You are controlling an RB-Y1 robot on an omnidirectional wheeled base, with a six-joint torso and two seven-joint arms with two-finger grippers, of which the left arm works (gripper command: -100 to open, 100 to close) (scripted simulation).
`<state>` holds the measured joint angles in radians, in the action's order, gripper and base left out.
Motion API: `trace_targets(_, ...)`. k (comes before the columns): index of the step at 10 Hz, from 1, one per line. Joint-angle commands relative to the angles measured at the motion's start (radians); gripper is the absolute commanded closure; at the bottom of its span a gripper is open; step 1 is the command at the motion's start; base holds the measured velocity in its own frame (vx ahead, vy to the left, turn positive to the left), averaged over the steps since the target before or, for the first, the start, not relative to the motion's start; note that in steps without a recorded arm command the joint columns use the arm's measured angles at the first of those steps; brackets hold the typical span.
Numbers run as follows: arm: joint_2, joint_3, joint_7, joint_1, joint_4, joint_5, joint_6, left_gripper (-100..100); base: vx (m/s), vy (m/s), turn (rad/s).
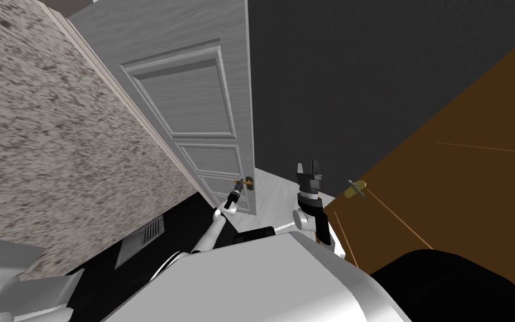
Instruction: Push the door open
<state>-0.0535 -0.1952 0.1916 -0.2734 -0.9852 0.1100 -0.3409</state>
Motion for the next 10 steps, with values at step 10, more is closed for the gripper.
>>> trace_targets(10,-0.01,0.119,-0.036,-0.011,0.017,-0.02,-0.003,100,0.134,-0.132,0.067)
